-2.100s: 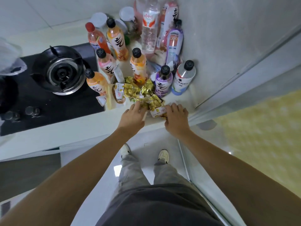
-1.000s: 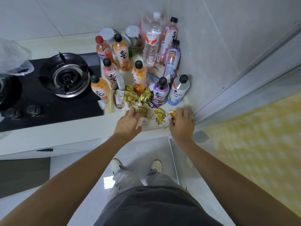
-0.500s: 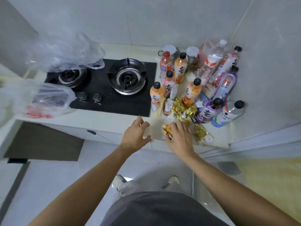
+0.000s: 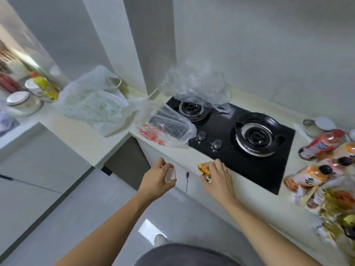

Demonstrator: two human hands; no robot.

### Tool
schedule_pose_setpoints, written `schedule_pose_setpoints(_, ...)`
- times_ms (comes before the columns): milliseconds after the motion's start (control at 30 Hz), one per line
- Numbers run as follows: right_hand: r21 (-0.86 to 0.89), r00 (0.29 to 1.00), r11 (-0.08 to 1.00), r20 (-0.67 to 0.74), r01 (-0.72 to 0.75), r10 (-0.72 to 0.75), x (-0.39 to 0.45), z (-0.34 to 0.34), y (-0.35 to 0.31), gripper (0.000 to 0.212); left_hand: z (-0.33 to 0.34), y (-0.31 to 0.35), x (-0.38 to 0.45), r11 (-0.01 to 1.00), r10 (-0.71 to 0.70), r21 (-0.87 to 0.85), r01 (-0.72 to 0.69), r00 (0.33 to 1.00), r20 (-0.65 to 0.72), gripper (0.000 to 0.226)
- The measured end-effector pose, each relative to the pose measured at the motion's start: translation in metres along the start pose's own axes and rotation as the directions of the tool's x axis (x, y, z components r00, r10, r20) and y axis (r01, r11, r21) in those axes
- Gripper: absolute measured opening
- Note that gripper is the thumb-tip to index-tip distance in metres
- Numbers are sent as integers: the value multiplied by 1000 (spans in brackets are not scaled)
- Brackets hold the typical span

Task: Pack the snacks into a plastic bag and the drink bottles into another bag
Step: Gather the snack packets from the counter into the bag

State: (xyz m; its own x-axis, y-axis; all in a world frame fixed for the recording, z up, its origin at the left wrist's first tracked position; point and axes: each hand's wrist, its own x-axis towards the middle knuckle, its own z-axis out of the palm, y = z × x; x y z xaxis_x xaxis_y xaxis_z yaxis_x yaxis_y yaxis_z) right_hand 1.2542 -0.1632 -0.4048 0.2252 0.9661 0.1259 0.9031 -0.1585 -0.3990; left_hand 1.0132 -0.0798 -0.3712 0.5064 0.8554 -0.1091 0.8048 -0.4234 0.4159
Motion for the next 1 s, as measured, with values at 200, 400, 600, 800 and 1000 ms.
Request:
schedule_pose_setpoints(200,52,999,998,32,30,-32,88,39,-87,37,-55,-90,54,999,-36,9,36,999,-31,54)
schedule_pose_setpoints(400,93,999,995,44,20,-24,177,73,-106,36,-76,-126,140,998,-38,-44,39,999,19,54)
schedule_pose_setpoints(600,89,994,994,92,-62,53,244,107,-103,34,-81,-148,218,995,-91,-29,94,991,101,52)
schedule_pose_setpoints(800,-49,981,993,161,-103,110,281,128,-104,38,-71,-162,280,1000,-28,10,27,983,181,47)
schedule_pose_setpoints(1000,-114,960,969,151,-220,236,295,139,-110,44,-55,-174,322,994,95,33,-106,963,253,41)
